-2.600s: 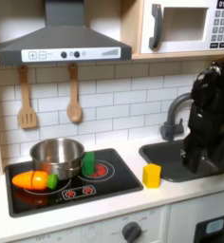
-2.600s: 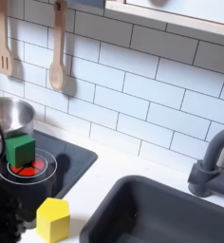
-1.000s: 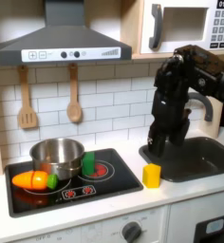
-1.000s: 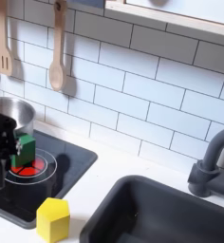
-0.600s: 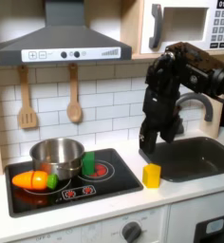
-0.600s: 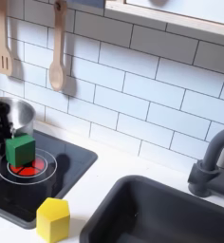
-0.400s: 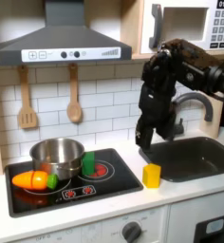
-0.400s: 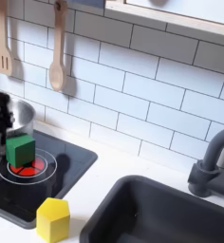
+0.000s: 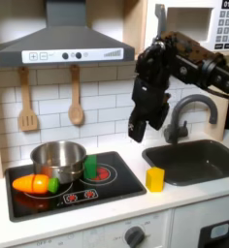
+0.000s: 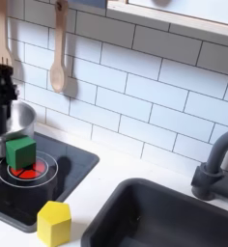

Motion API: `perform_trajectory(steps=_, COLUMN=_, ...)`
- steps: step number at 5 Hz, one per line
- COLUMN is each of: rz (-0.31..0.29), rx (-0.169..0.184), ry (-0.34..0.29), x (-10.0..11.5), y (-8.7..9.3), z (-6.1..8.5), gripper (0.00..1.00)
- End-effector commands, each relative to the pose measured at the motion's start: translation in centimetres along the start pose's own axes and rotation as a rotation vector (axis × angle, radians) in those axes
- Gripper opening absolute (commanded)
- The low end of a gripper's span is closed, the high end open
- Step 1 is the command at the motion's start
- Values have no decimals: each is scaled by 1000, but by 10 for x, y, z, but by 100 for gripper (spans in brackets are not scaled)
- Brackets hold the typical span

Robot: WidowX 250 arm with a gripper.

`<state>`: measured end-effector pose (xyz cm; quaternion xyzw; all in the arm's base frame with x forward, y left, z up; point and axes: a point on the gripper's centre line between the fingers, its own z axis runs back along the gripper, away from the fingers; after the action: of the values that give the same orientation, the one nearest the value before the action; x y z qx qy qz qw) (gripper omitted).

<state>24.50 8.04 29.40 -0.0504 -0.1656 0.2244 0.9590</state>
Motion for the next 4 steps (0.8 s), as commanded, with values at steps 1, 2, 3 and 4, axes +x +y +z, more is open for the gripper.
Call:
perform_trajectory(steps=1, rz=40, rx=0, ry=-62, x=18, y=5, z=7, gripper=100)
perform_trajectory(steps=2, rz=62, rx=5, ry=-97, x=24, y=9, z=14, gripper=100)
perform_trajectory(steps=3, rz=64, rx=-4, ry=-131, x=27, y=9, z=21, gripper=17)
perform_trajectory(steps=4, rz=58, rx=-9, ry=-137, x=27, y=7, z=21, gripper=0)
